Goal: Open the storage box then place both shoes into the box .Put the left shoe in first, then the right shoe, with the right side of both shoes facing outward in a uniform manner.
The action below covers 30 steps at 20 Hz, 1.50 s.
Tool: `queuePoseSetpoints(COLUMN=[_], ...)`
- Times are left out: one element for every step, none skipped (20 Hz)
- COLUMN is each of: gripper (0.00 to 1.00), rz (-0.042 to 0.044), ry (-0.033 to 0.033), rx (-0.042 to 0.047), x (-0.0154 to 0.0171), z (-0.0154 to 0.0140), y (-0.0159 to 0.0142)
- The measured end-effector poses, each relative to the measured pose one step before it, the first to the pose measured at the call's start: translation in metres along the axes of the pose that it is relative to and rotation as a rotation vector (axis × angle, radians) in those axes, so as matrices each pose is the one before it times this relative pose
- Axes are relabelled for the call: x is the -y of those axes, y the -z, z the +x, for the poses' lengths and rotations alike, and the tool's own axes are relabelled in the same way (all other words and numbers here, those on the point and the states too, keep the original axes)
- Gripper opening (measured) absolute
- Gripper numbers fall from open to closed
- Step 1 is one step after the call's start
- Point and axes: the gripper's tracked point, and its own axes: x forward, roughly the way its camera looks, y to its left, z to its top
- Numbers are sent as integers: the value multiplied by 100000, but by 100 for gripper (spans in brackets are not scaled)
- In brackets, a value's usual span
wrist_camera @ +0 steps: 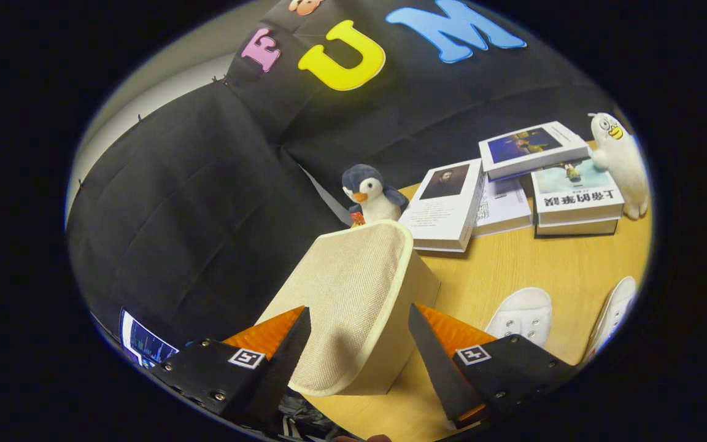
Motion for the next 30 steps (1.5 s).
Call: queuePoseSetpoints(gripper=[97, 97, 97, 97, 97, 97, 97, 97, 84, 70, 65, 56, 32, 22, 14, 14, 14, 14, 15, 14, 14, 14, 14, 14, 14, 14, 14, 15, 15, 15], rz=[3440, 3463, 3415, 3519, 3477, 2998, 2353, 1919, 2190, 2255, 1252, 1139, 1923, 2589, 1757, 409, -1103, -2231, -2141, -1581, -1665, -2592, -2883, -3906, -3096, -2656, -1997, -1693, -1070, -716], ry=[-1611, -2050, -1039, -288, -1284, -744, -5, 81, 381, -2523, -694, 11, -276, -1936, -2841, -2322, -955, -666, -1077, -2025, -2107, -854, 578, 144, -440, -783, -668, -120, -718, -1028], rx=[-1491, -1535, -2234, -2059, -982, -546, -554, -586, -782, -735, 748, 1407, 782, -557, -1066, -576, -882, -450, 145, 333, 501, -154, -353, -916, -1192, -1155, -1060, -680, -66, -440], x=[-63, -92, 96, 200, -176, -191, -19, -148, -138, -630, -321, -91, -314, -716, -1021, -1043, -893, -989, -1337, -1625, -2033, -1651, -1521, -1405, -1509, -1517, -1266, -936, -1041, -941], z=[465, 589, 650, 422, 531, 290, 33, 158, -846, 411, -117, -158, -437, -171, -193, -193, -68, -27, 32, 33, 154, 284, 283, 619, 714, 1000, 998, 1102, 962, 963], y=[315, 224, 538, 401, 240, 25, -36, -96, -265, -210, -313, -676, -514, -247, -57, -150, 16, -96, -22, -176, -187, -166, -121, -64, 70, -41, 118, -67, -108, -76])
